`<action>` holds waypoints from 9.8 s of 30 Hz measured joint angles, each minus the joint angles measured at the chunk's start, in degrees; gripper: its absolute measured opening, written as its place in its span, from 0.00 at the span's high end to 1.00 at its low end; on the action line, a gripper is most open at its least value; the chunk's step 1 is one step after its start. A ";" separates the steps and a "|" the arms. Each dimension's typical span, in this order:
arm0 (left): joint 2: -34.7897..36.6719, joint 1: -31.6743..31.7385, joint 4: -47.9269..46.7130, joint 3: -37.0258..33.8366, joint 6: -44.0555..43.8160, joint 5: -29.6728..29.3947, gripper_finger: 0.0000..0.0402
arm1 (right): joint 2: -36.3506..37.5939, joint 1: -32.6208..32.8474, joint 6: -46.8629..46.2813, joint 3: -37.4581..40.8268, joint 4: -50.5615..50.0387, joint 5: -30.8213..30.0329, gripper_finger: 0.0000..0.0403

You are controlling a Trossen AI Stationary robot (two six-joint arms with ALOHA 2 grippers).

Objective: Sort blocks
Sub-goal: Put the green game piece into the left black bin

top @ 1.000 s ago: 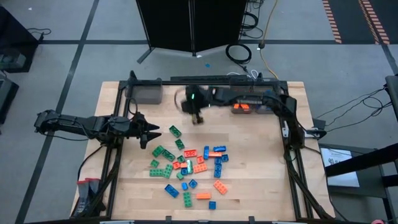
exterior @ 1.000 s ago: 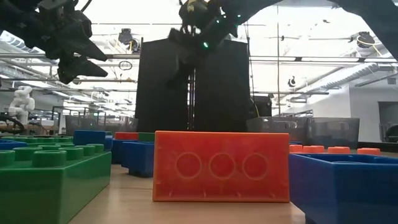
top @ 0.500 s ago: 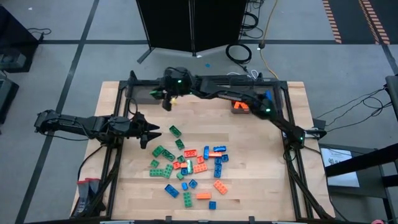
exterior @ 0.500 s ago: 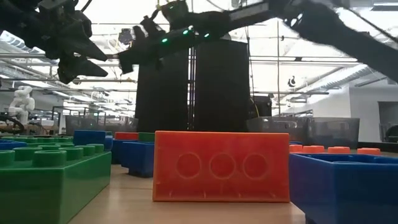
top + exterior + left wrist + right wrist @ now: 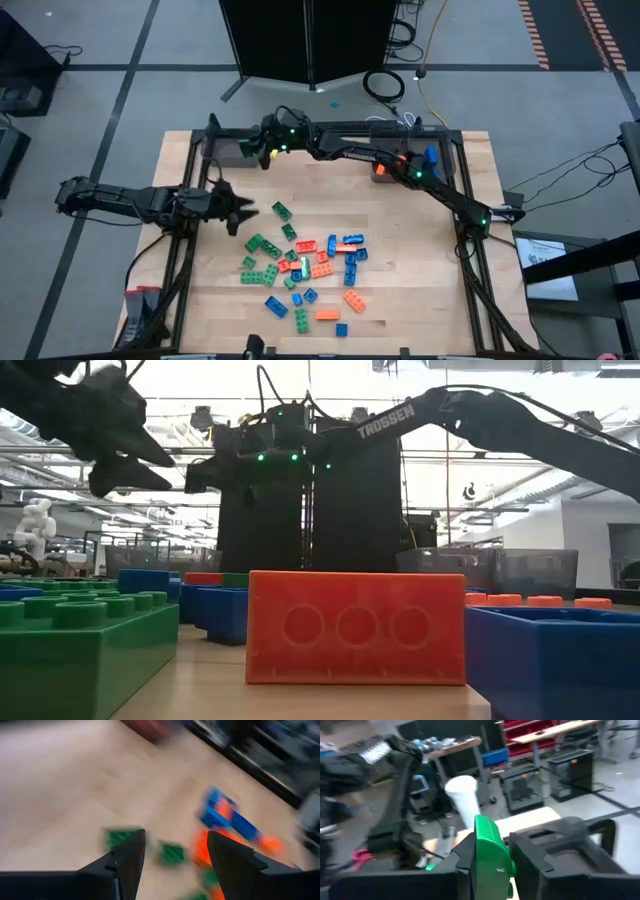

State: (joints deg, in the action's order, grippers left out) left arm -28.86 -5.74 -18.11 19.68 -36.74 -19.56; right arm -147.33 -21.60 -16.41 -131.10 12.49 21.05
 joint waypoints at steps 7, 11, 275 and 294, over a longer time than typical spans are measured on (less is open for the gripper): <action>1.72 1.97 5.96 0.00 3.15 -33.64 0.46 | 4.55 -0.56 5.44 -0.04 -6.37 5.05 0.82; 5.07 4.63 10.89 0.00 6.47 -32.27 0.46 | 7.24 -1.75 6.81 -0.18 -7.87 6.46 0.82; -19.23 45.27 40.77 17.88 0.95 33.75 0.73 | 20.44 12.24 32.07 -3.57 -31.60 -44.50 0.71; -19.06 47.56 28.74 17.92 11.13 17.31 0.74 | 21.02 12.28 31.97 -3.59 -46.32 -60.18 0.09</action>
State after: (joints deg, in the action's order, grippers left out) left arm -47.92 41.81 10.63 37.60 -25.61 -2.25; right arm -126.32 -9.32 15.56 -134.69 -33.83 -39.13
